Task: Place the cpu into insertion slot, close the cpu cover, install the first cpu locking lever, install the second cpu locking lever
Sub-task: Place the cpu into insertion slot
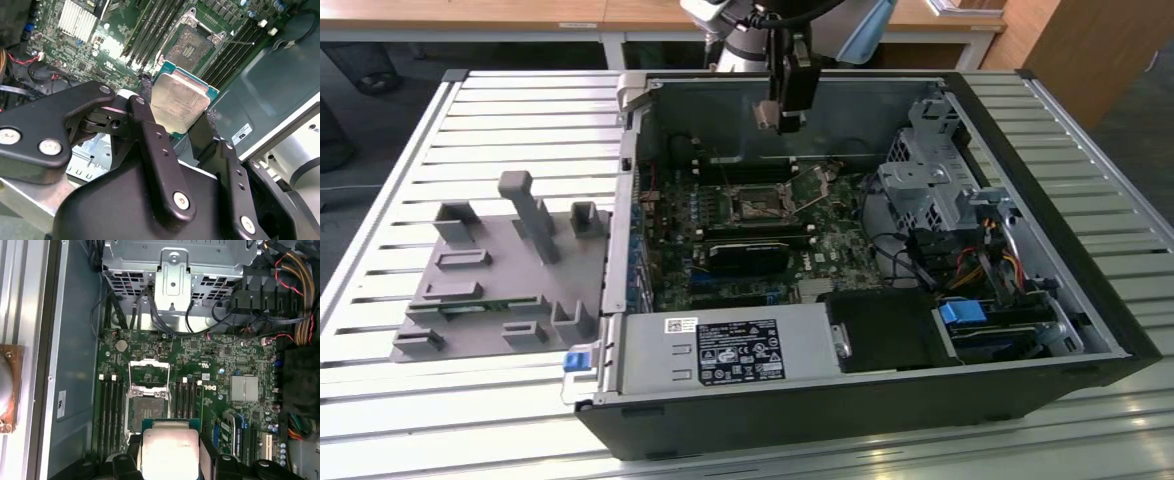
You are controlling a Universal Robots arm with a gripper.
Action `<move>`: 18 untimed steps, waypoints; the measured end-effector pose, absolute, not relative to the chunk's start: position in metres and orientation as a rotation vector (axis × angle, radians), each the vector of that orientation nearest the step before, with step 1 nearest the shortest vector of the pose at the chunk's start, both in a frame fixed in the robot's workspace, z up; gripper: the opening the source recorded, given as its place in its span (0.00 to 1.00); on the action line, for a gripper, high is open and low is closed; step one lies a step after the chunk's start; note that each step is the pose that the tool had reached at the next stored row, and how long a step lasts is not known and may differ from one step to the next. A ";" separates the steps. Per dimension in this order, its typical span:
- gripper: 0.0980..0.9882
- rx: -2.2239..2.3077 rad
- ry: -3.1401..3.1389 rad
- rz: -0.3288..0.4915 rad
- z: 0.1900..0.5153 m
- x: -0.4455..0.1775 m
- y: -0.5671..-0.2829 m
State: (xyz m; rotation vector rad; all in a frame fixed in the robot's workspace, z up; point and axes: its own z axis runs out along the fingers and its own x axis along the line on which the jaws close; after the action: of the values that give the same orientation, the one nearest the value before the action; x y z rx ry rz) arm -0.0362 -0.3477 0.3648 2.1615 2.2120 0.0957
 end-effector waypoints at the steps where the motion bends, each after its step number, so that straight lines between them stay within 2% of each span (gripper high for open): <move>1: 0.50 2.162 2.209 0.094 0.364 -0.036 -0.346; 8: 0.50 2.157 2.203 0.080 0.352 -0.036 -0.332; 18: 0.50 2.150 2.197 0.065 0.334 -0.036 -0.326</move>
State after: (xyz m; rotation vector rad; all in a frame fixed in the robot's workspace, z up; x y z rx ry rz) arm -0.0362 -0.3261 0.3339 2.1505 2.1971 0.0649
